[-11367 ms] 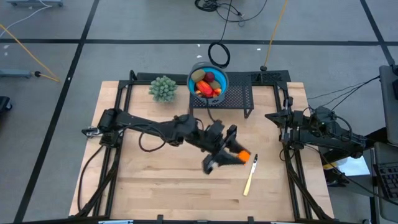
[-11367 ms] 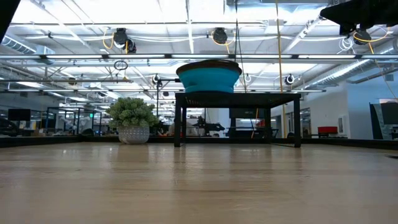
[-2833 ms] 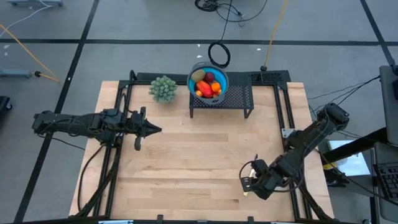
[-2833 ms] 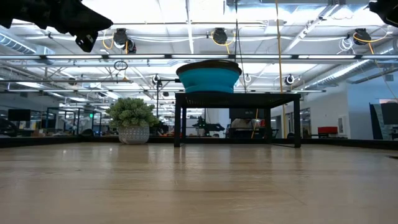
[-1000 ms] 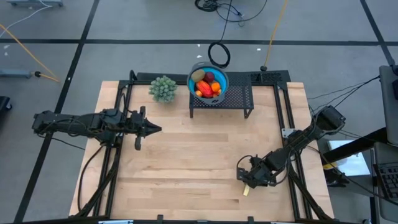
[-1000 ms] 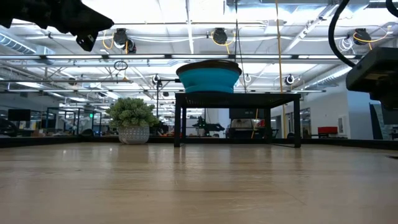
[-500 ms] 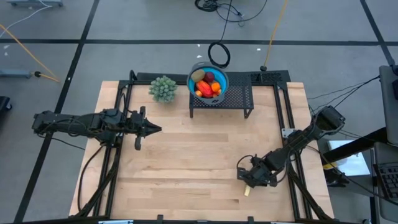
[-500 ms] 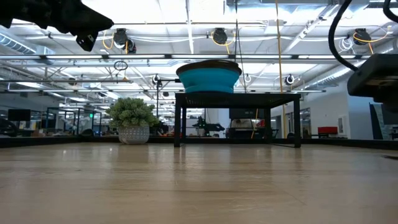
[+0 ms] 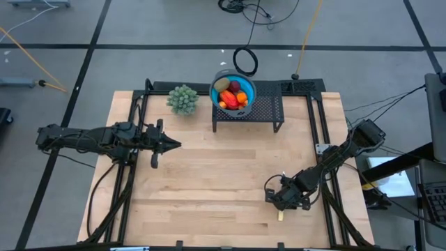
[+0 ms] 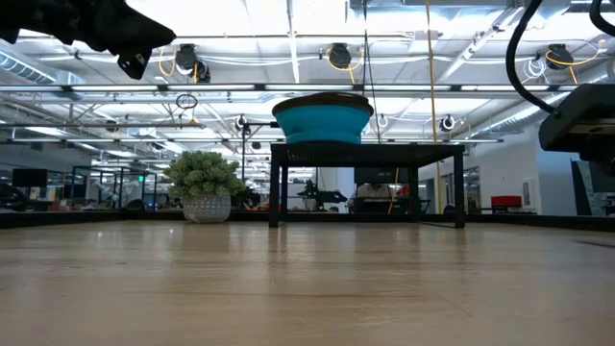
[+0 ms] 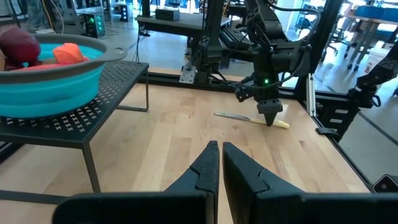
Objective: Pick & Place Fruit
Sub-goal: Put the yellow table knife on the shelf
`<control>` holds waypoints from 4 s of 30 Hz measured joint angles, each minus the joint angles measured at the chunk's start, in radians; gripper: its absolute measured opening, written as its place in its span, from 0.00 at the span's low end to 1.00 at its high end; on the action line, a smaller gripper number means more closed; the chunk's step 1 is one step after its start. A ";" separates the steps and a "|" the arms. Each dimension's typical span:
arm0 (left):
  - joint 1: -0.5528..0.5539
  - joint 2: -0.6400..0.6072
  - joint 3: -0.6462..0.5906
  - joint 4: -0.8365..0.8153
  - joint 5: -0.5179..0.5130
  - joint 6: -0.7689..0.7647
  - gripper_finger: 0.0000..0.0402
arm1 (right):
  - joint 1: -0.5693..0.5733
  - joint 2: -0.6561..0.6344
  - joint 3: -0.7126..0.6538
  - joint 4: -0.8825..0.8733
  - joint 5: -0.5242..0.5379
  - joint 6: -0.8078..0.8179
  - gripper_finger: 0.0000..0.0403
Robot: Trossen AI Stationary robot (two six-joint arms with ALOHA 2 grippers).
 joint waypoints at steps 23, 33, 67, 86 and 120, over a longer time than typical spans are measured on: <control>0.000 0.000 0.000 -0.007 0.000 0.005 0.05 | -0.002 -0.088 -0.004 -0.035 0.160 -0.105 0.15; 0.000 0.000 0.000 -0.008 0.001 0.034 0.05 | -0.001 -0.090 -0.003 0.074 0.263 -0.233 0.15; 0.000 0.000 0.000 -0.007 0.012 0.046 0.05 | -0.122 -0.350 -0.001 0.740 0.846 -1.368 0.15; 0.000 0.000 0.000 -0.003 -0.007 0.041 0.05 | -0.502 -0.858 -0.001 0.032 0.583 -1.300 0.15; 0.000 0.000 0.000 -0.001 -0.097 0.015 0.05 | -1.274 -0.326 0.628 -0.634 -0.074 -1.754 0.16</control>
